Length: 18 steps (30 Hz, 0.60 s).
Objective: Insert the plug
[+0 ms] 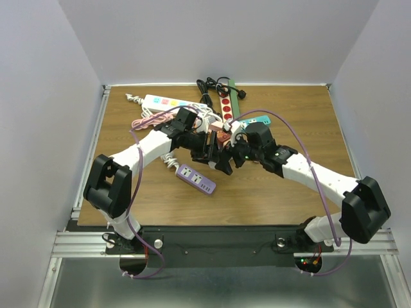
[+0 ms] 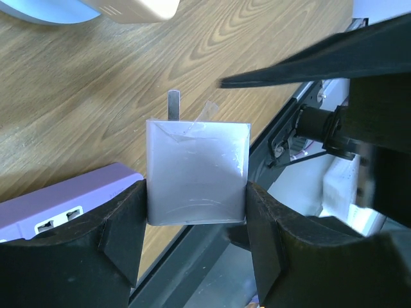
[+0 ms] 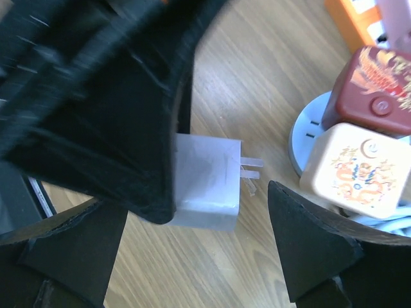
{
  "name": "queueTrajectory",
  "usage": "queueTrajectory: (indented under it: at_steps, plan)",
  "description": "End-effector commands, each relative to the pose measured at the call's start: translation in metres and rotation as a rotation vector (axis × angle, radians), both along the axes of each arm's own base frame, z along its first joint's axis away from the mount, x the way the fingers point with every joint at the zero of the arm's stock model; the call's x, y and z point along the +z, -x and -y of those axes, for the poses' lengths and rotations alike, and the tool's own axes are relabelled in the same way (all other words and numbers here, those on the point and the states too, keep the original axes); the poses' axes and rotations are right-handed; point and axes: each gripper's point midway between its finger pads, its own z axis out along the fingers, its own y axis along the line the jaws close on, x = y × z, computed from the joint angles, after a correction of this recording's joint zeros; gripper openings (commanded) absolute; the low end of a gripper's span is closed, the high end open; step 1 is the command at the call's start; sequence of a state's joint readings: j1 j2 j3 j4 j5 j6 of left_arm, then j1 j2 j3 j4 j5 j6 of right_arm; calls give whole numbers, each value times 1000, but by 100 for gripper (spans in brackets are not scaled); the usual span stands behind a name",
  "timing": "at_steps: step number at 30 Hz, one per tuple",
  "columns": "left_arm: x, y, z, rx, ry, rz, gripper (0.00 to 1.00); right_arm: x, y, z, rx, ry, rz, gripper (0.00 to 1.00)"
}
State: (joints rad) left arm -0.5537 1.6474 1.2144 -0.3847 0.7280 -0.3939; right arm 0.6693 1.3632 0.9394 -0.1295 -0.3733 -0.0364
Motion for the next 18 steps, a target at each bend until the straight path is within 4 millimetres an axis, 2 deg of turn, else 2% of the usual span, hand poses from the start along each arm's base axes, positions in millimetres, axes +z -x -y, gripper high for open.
queueTrajectory:
  at_steps: [1, 7, 14, 18]
  plan:
    - [50, -5, 8, -5, 110, 101, 0, 0, -6, -11, -4, -28, 4, 91]
    - [51, -2, 8, -7, 125, 96, 0, -6, -4, -10, -11, -16, -3, 88]
    - [49, -2, 8, -6, 126, 92, 0, 6, -10, -11, -30, -35, 39, 86]
    - [49, -2, 8, -5, 128, 95, 0, 11, -14, -9, -47, -41, 57, 80]
